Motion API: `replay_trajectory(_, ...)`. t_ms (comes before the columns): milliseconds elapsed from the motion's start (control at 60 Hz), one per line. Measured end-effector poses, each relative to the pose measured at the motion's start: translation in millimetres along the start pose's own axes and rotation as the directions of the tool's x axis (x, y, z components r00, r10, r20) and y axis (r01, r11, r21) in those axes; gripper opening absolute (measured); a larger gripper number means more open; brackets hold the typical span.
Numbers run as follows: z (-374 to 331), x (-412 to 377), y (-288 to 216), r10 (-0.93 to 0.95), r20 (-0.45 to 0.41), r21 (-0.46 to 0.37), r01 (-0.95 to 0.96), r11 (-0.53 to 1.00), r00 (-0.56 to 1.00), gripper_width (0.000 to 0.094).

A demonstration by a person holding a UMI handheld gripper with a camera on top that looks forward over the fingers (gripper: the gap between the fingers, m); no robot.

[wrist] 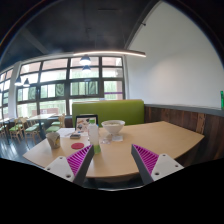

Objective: Pour water

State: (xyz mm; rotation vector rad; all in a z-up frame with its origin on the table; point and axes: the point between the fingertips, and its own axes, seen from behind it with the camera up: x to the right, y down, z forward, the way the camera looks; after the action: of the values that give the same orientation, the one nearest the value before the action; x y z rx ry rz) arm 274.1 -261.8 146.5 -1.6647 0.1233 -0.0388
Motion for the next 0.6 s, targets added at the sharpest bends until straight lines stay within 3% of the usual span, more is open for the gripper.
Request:
replay_trajectory(300, 11, -1, 6, 0.013, -0.018, -0.017, -0.014, 1.000, 1.000, 0.0824)
replay_trajectory(600, 104, -84, 27, -0.080, 0.093, 0.024, 0.078, 0.997, 0.992, 0.0823)
